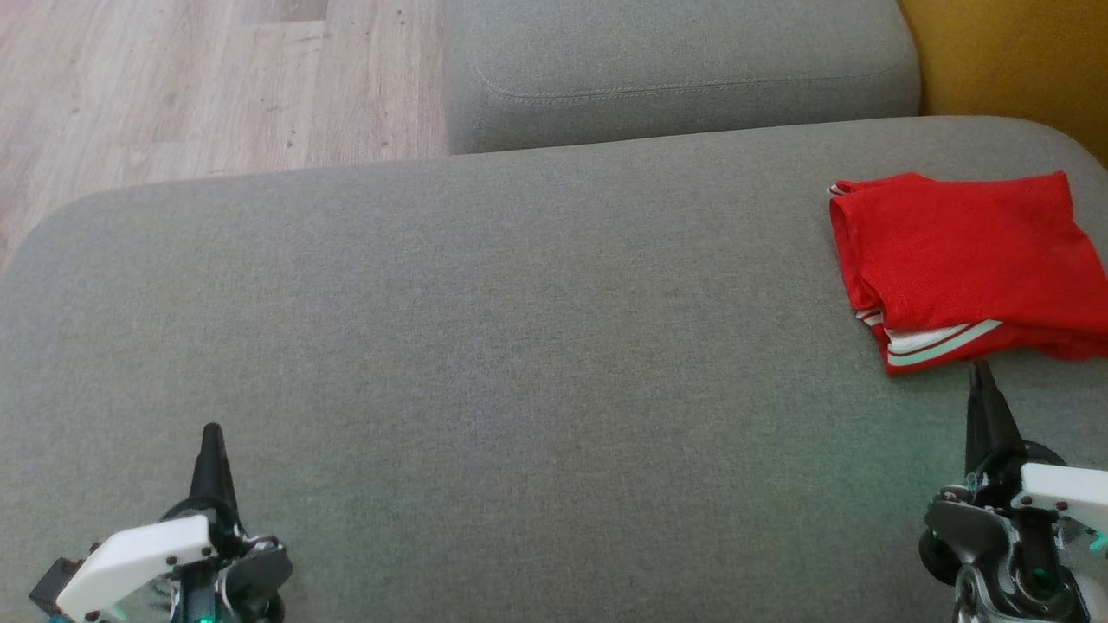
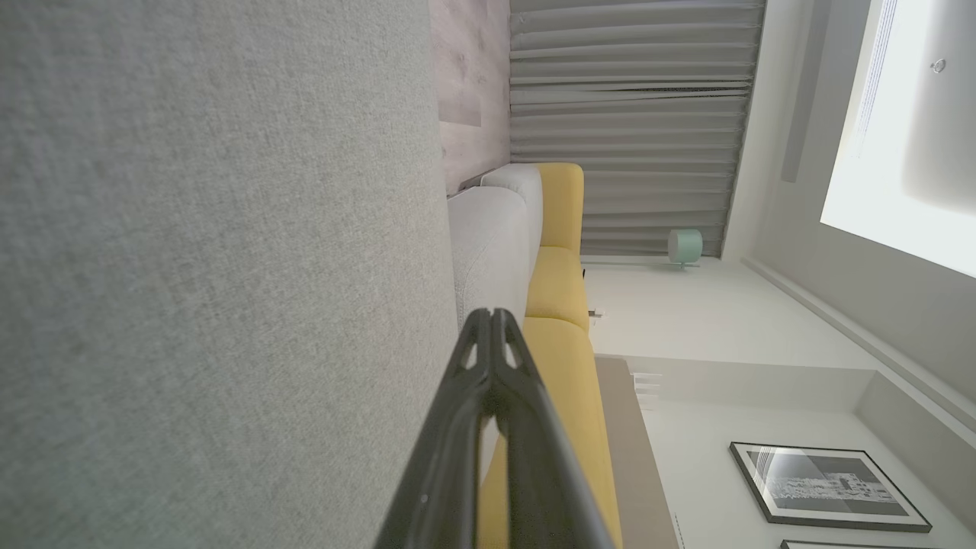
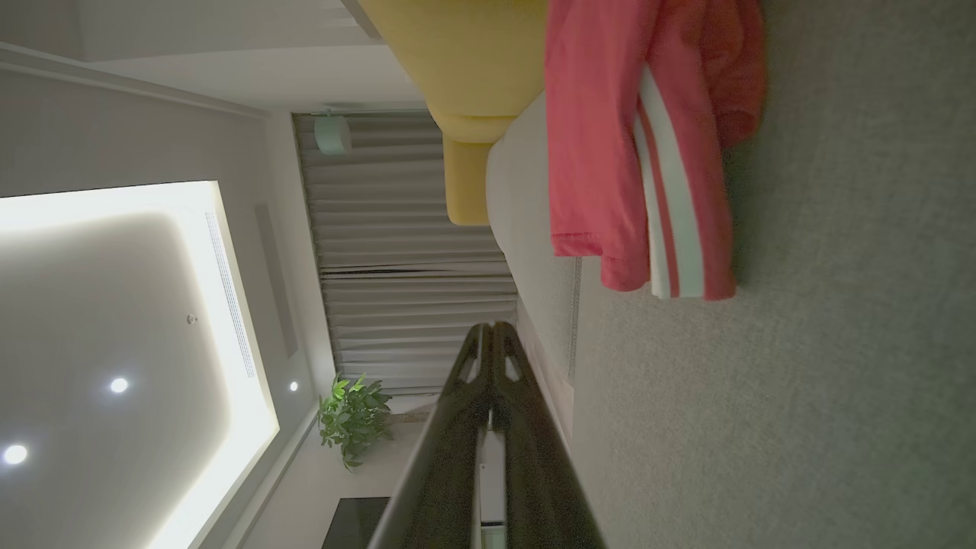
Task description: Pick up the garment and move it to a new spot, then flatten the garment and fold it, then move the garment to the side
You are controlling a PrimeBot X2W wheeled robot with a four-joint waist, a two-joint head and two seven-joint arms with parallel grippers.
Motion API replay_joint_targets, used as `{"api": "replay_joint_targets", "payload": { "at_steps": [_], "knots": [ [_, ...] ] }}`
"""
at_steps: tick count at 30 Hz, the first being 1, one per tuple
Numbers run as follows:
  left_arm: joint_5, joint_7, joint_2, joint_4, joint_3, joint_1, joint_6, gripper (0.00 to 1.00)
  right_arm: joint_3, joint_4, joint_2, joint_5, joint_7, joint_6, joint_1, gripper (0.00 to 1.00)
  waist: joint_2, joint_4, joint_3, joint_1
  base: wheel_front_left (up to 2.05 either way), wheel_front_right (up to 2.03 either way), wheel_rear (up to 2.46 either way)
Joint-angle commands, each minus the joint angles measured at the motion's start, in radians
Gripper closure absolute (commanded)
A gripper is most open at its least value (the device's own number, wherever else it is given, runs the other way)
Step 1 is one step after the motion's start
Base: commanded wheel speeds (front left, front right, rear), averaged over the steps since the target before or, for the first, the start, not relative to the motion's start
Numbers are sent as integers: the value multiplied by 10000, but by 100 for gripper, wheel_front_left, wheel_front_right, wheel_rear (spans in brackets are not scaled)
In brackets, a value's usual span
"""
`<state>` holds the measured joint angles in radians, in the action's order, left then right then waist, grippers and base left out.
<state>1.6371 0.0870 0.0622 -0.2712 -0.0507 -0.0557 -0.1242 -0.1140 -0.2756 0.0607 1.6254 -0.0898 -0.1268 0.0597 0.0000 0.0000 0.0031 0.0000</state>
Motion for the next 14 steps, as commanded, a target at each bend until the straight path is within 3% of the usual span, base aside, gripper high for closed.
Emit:
{"api": "replay_joint_targets", "payload": {
  "at_steps": [1, 14],
  "knots": [
    [-65, 51, 72, 273, -367, -501, -65, 100, 172, 318, 21, -27, -97, -39, 466, 100, 0, 0, 0, 0, 0, 0, 0],
    [-100, 84, 43, 271, -408, -504, -65, 100, 143, 317, 0, -51, -120, -39, 469, 100, 0, 0, 0, 0, 0, 0, 0]
  ]
}}
